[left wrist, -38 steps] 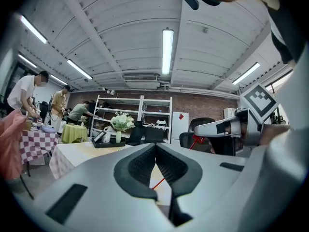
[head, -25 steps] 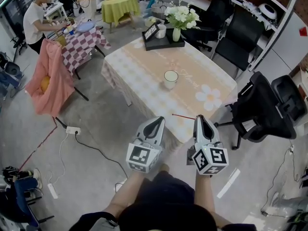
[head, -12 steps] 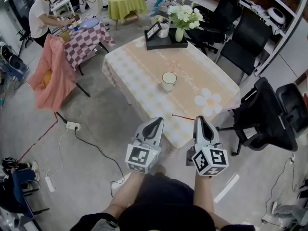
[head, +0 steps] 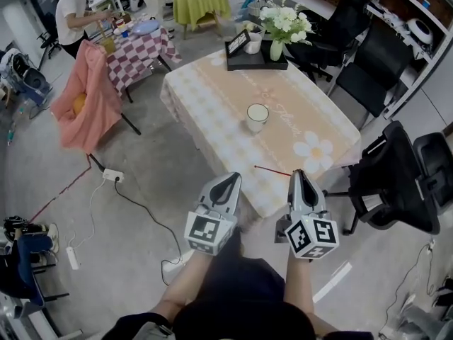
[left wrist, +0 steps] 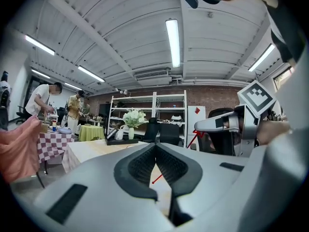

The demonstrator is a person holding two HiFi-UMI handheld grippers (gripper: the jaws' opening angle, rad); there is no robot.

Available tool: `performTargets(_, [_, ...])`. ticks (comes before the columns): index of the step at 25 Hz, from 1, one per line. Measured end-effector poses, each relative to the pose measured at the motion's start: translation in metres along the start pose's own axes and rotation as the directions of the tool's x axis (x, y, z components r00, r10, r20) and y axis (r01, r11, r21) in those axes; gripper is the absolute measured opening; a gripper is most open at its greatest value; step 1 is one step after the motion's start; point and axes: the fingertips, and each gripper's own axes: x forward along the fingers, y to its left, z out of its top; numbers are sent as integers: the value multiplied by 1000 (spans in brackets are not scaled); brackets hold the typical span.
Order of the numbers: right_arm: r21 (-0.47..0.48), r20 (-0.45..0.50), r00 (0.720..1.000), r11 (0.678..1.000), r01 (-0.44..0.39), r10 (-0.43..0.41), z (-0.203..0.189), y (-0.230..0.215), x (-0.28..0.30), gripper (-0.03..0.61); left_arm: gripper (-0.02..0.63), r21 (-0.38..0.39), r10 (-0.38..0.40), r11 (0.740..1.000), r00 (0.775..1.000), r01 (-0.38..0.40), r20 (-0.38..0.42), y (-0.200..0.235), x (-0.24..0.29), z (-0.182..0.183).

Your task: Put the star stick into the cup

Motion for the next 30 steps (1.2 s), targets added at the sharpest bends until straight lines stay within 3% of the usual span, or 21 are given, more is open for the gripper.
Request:
performTargets(17, [10,-8,1000,1000,-27,27,9,7,45,17,11,-14,41,999,999,-41,-1,37,16,8])
performTargets(30, [10,4,999,999,-32,32,29,15,98,17,11,-30,7,1000,1000,-8,-23,73,59,15])
